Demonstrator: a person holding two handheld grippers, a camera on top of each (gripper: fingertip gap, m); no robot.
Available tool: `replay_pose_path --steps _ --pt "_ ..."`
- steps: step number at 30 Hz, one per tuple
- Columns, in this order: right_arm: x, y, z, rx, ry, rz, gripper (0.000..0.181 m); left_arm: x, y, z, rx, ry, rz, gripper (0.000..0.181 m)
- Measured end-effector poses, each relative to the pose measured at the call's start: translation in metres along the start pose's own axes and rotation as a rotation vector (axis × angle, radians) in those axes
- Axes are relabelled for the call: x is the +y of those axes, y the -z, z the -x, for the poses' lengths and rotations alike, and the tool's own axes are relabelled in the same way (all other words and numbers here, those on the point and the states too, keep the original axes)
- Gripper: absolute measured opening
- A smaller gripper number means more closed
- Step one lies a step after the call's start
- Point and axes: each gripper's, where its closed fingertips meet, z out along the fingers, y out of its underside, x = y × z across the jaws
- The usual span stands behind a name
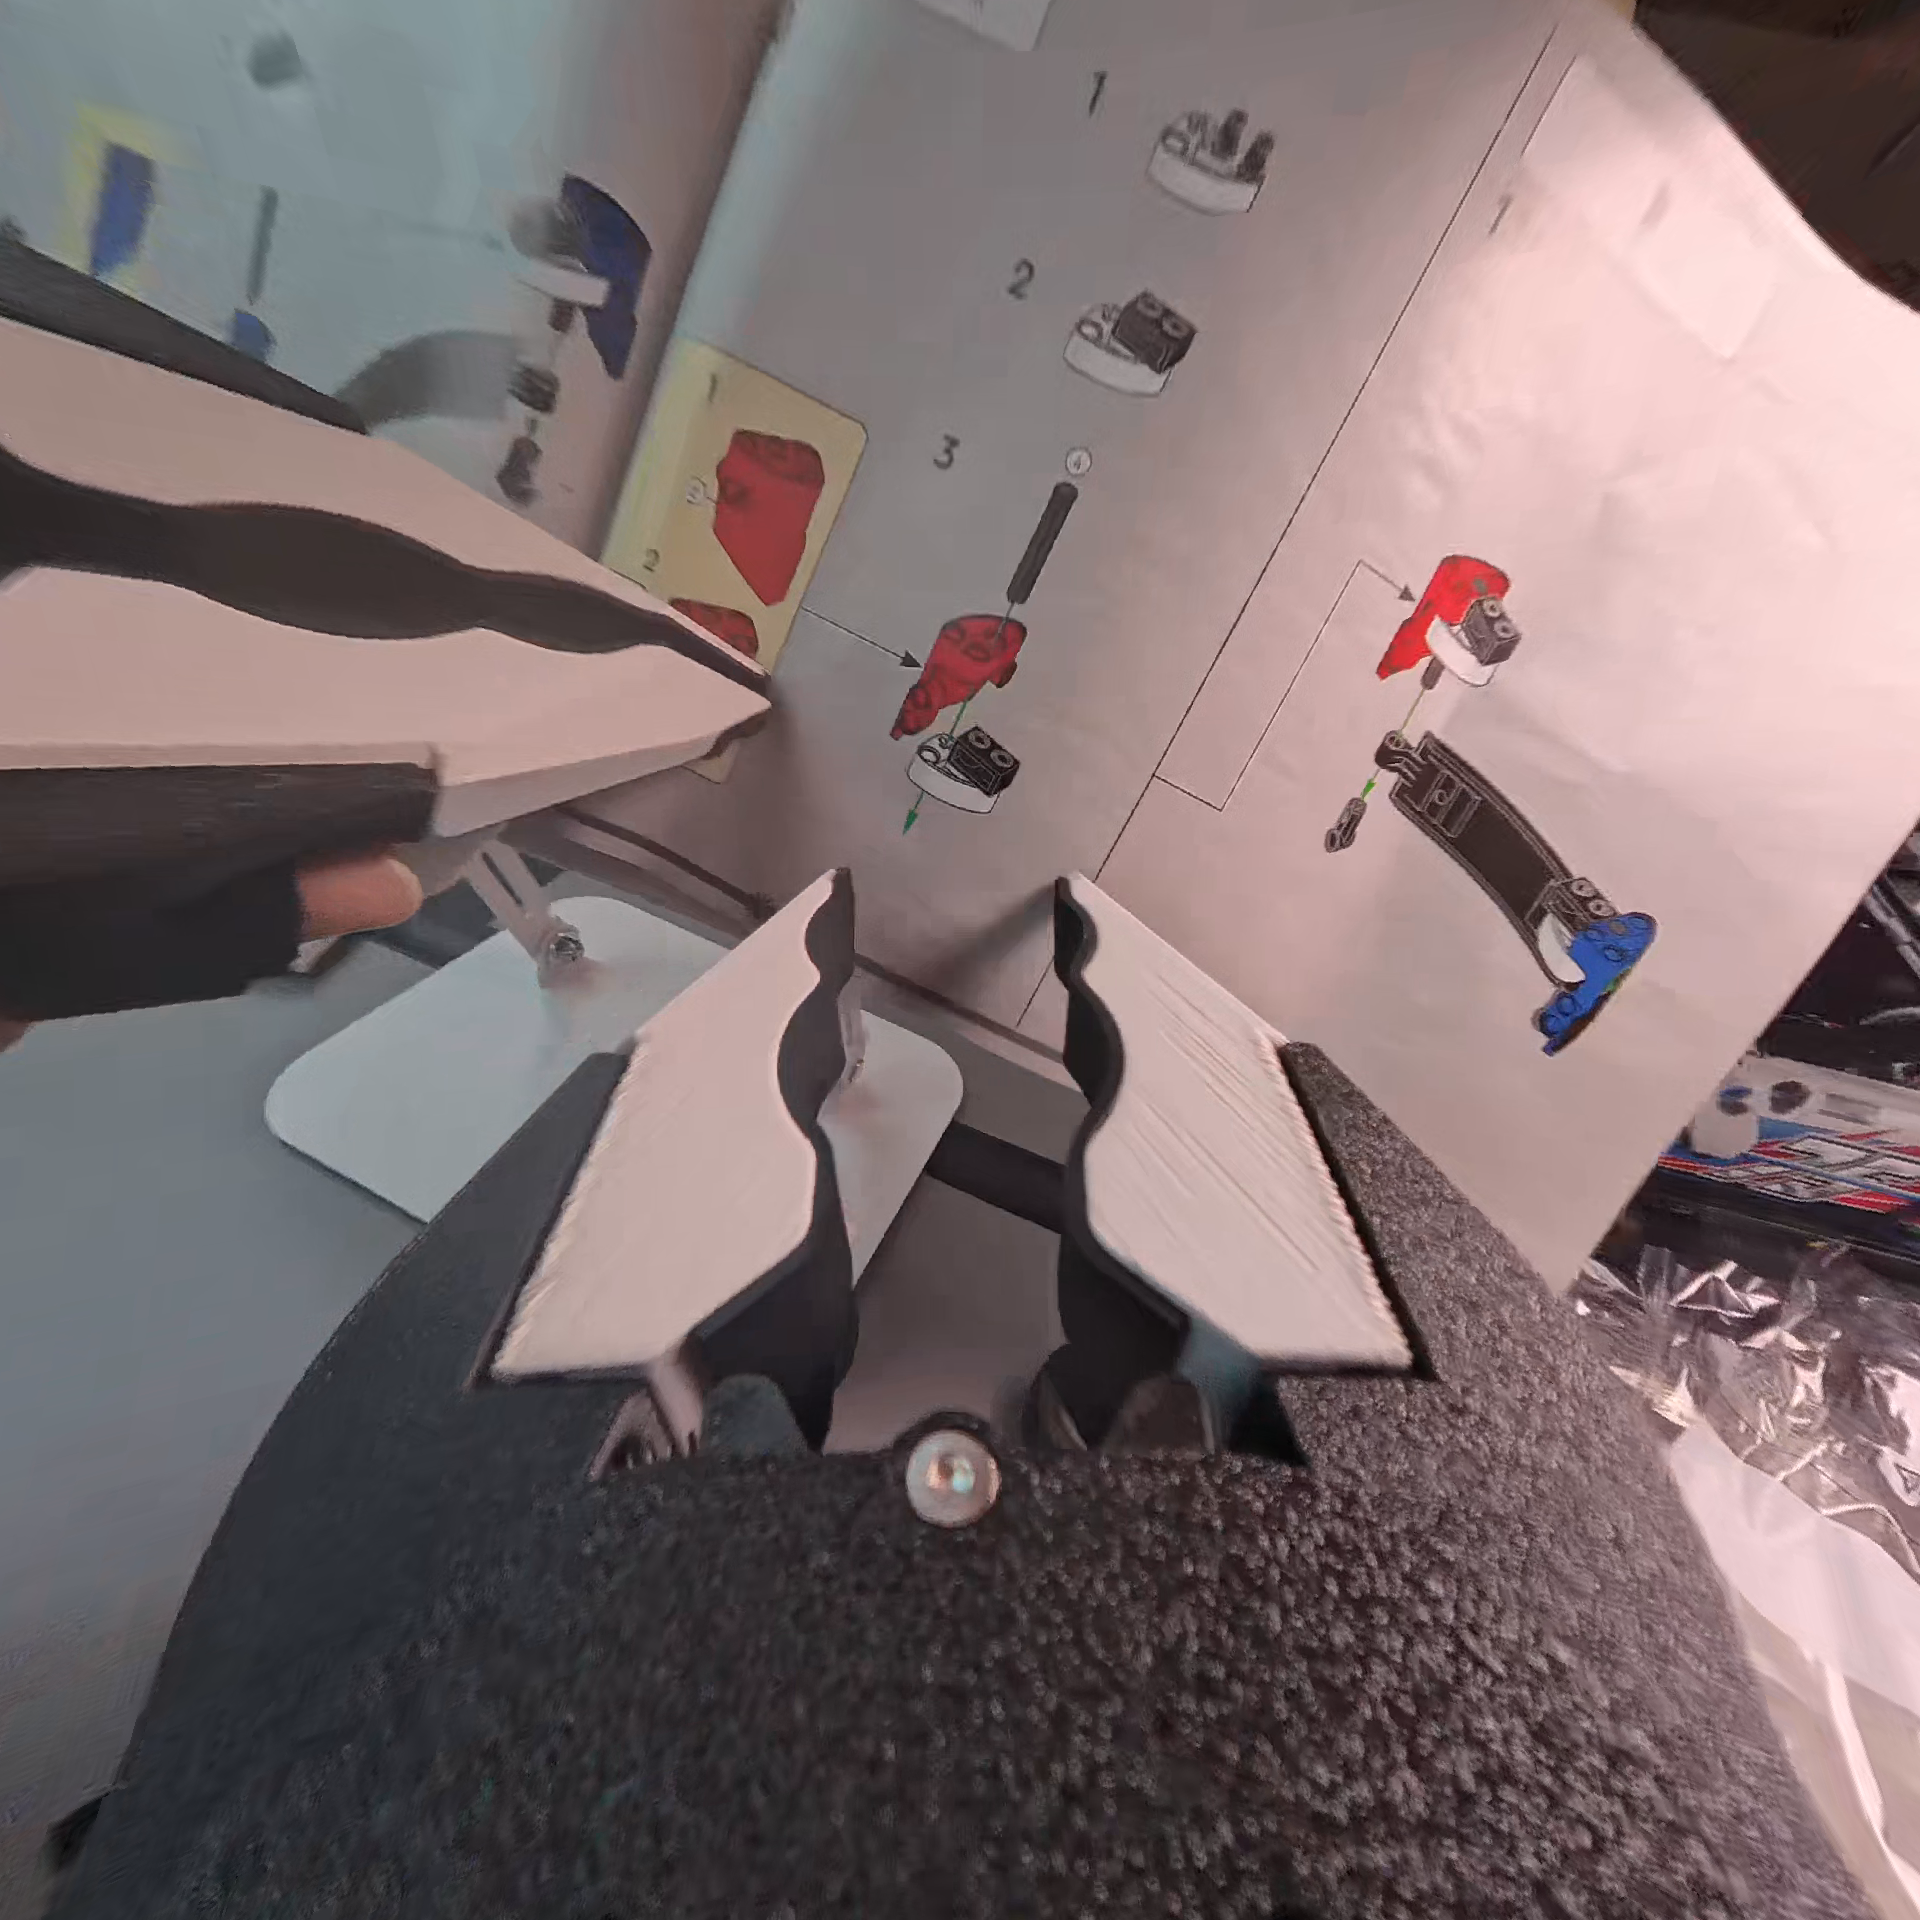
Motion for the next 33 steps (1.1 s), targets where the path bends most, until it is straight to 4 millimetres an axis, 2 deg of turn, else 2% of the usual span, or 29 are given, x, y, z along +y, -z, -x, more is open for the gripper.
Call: replay_pose_path --steps 2,6,11,14,19,23,29,31,33 --pt "-0.005 -0.008 -0.004 0.026 -0.003 -0.03 0.039 -0.001 0.003 0.002 -0.001 0.031 -0.011 0.0" --pt "-0.013 -0.009 -0.013 0.066 0.066 -0.033 0.052 0.002 0.013 0.006 0.022 0.025 -0.02 0.0" --pt "-0.017 -0.014 -0.026 0.06 0.027 0.027 0.06 0.011 0.019 0.012 -0.017 -0.023 -0.007 0.0" --pt "-0.01 -0.012 -0.027 0.04 -0.042 0.06 0.06 0.016 0.023 0.013 -0.021 -0.025 -0.009 0.0" --pt "0.009 -0.005 -0.052 0.061 -0.209 0.055 0.057 0.026 0.029 0.02 -0.049 -0.092 0.007 0.0" --pt "0.023 -0.005 -0.05 0.016 -0.282 0.098 0.052 0.025 0.027 0.021 -0.071 -0.102 0.021 0.0" --pt "0.048 0.0 -0.058 0.034 -0.317 0.15 0.05 0.023 0.023 0.02 -0.107 -0.081 0.039 0.0" --pt "0.047 0.006 -0.059 0.047 -0.301 0.147 0.049 0.023 0.021 0.02 -0.131 -0.129 0.061 0.0" --pt "0.033 0.014 -0.059 0.07 -0.26 0.105 0.045 0.023 0.02 0.02 -0.147 -0.159 0.078 0.0"
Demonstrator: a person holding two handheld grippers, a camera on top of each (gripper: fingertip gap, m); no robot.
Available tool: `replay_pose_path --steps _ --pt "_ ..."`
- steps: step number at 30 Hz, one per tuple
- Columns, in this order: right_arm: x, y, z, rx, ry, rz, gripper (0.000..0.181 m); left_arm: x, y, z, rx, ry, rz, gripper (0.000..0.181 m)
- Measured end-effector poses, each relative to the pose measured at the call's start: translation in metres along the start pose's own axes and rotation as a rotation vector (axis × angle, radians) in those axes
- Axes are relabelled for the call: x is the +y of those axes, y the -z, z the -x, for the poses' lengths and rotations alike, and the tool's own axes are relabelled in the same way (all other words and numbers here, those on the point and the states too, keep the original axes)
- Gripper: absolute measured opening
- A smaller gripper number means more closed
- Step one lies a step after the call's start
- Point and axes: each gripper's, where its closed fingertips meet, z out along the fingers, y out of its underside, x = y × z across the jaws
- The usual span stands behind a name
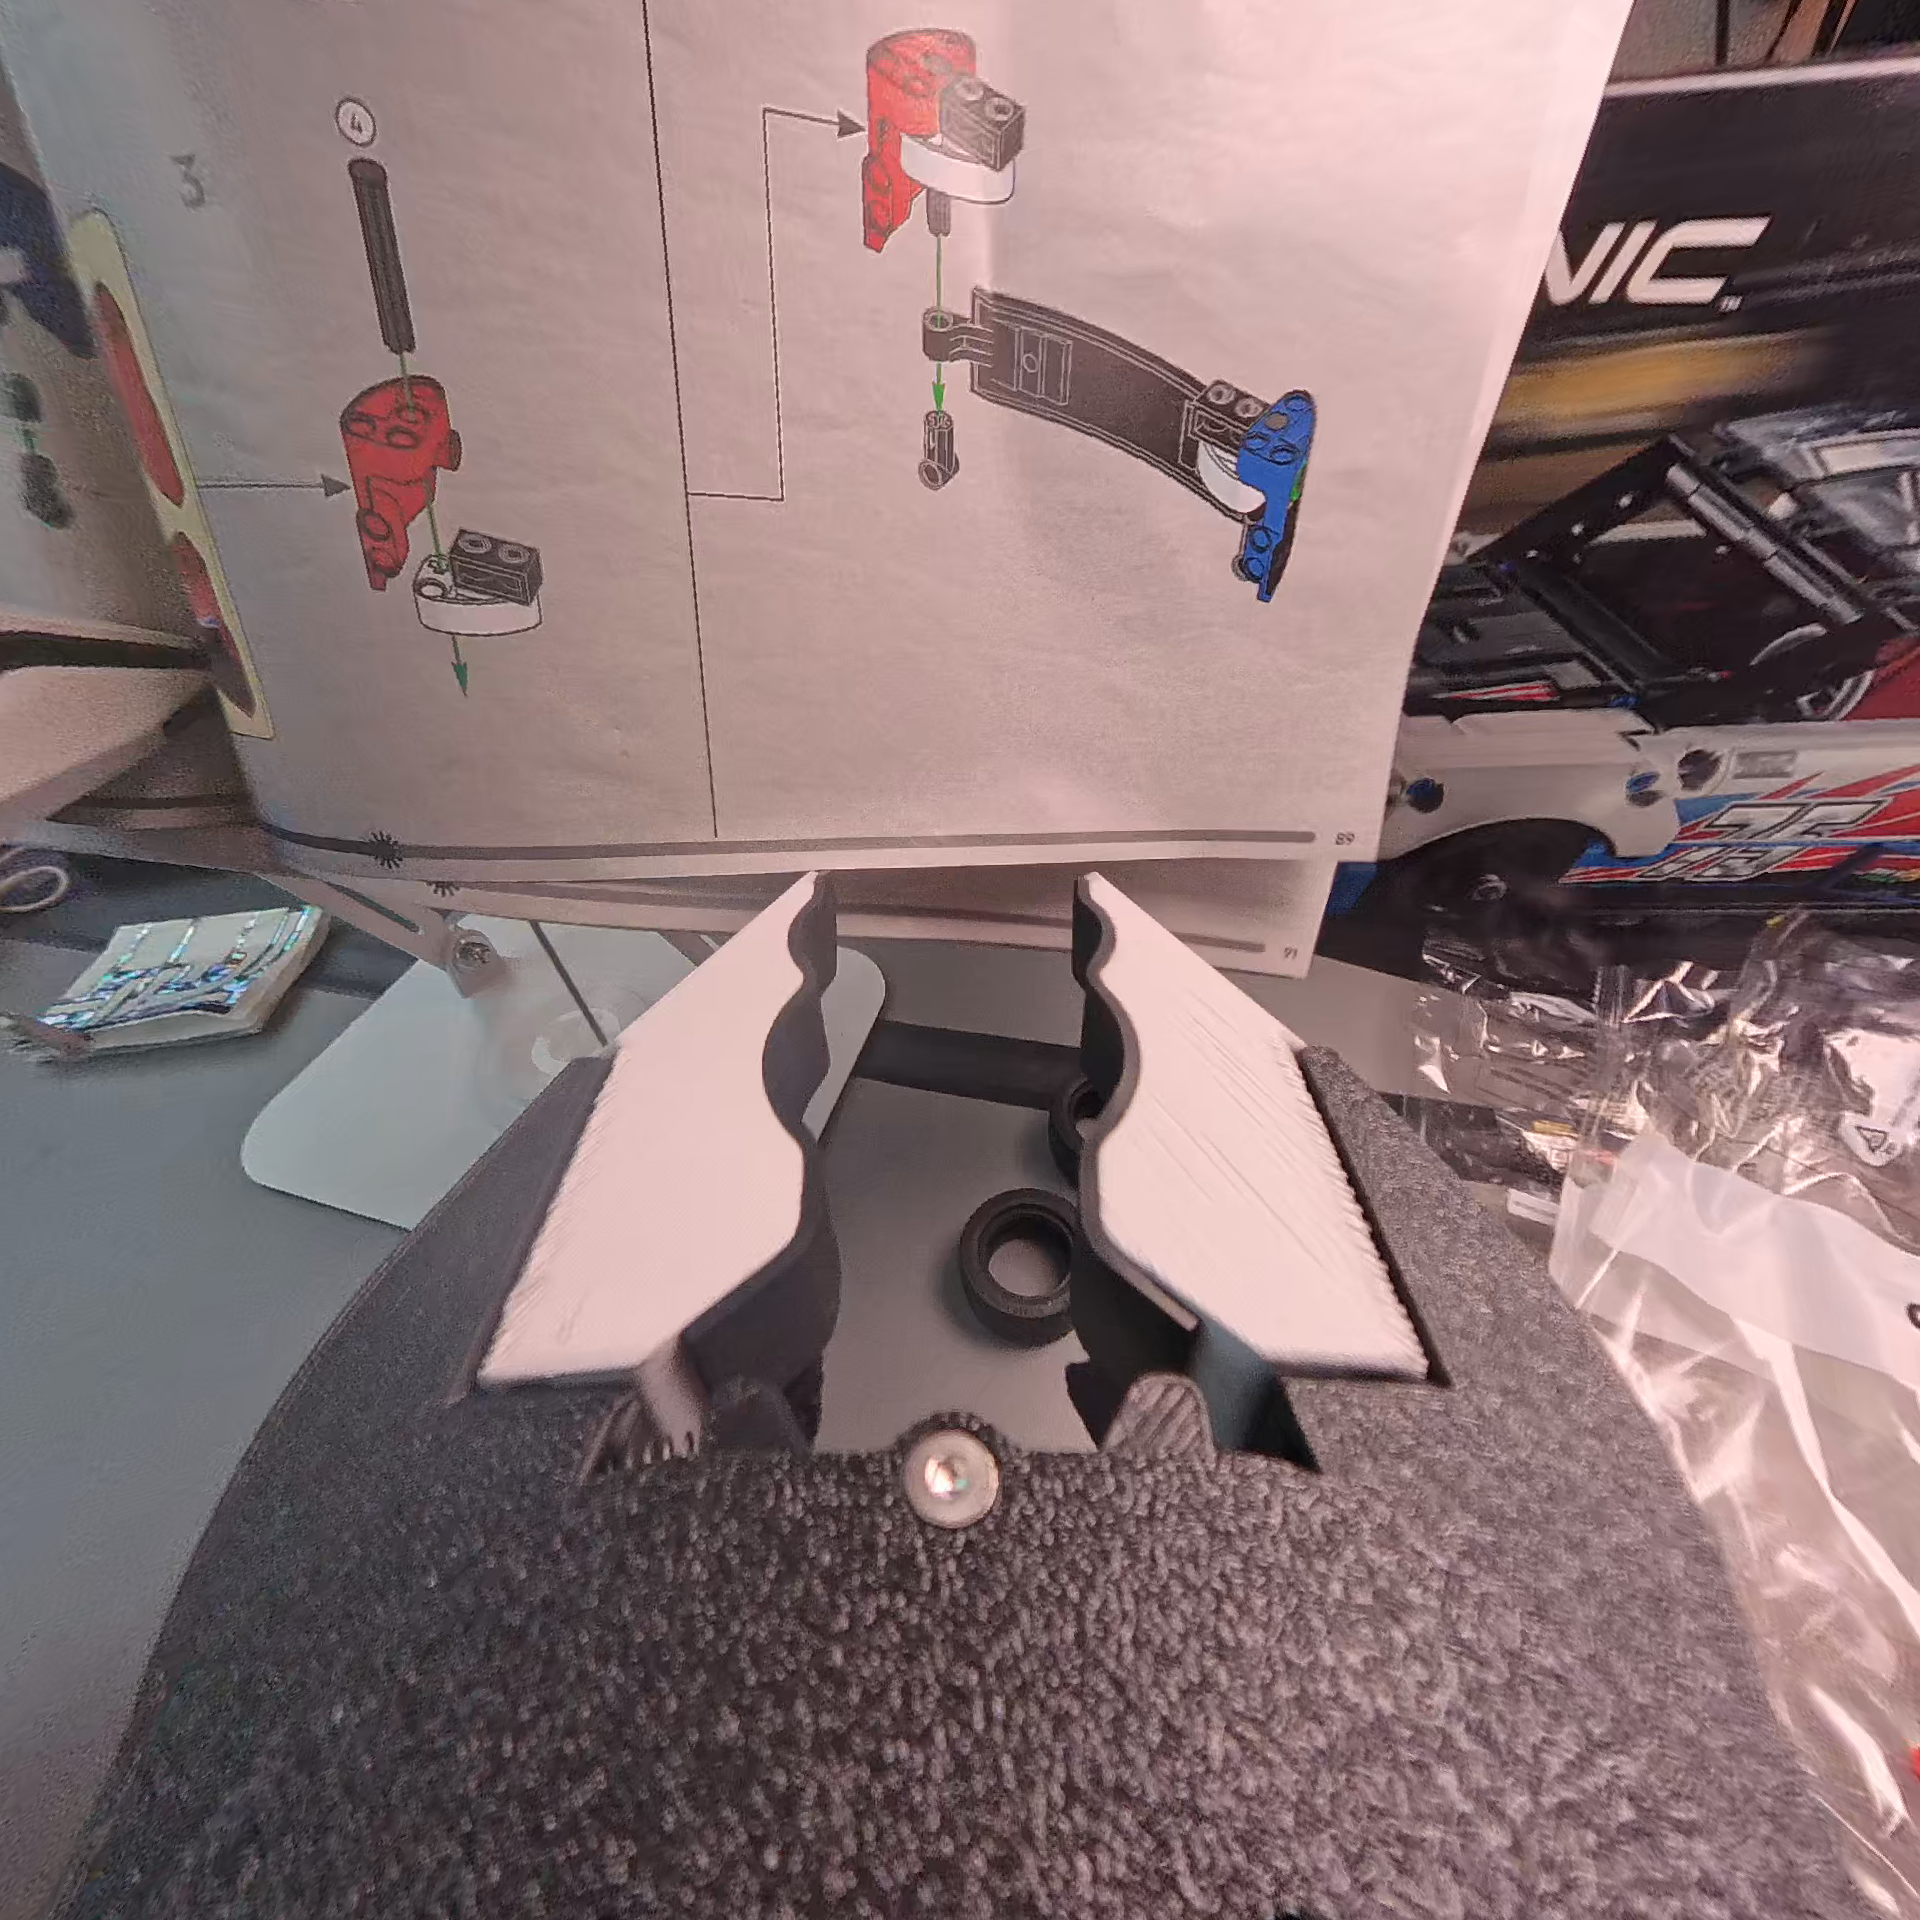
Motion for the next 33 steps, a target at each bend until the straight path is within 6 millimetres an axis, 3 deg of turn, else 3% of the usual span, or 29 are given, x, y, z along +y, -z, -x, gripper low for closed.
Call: replay_pose_path --steps 4,11,14,18,20,25,28,33 --pt "-0.009 0.0 0.016 -0.03 0.036 -0.007 0.044 0.0 -0.001 0.002 -0.01 0.0 0.011 0.0" --pt "-0.009 -0.02 -0.011 -0.026 -0.058 0.026 0.055 0.004 -0.002 0.007 -0.034 -0.007 0.013 0.0" --pt "0.007 -0.016 -0.024 0.015 -0.094 0.046 0.037 0.003 -0.003 0.007 -0.053 0.002 0.012 0.0" --pt "0.033 -0.005 -0.022 -0.03 -0.168 0.082 0.036 0.003 -0.002 0.007 -0.082 -0.01 -0.007 0.0" --pt "0.04 0.003 -0.019 -0.066 -0.211 0.085 0.027 0.003 -0.002 0.007 -0.08 -0.004 -0.003 0.0" --pt "0.069 0.0 0.003 -0.129 0.008 0.191 0.031 0.003 -0.003 0.006 -0.059 -0.018 0.026 0.0" --pt "0.056 -0.006 0.007 -0.103 0.093 0.157 0.034 0.003 -0.003 0.006 -0.044 -0.068 0.066 0.0" --pt "0.022 -0.02 -0.009 -0.058 0.106 0.13 0.025 0.004 -0.002 0.006 -0.031 -0.123 0.092 0.0"
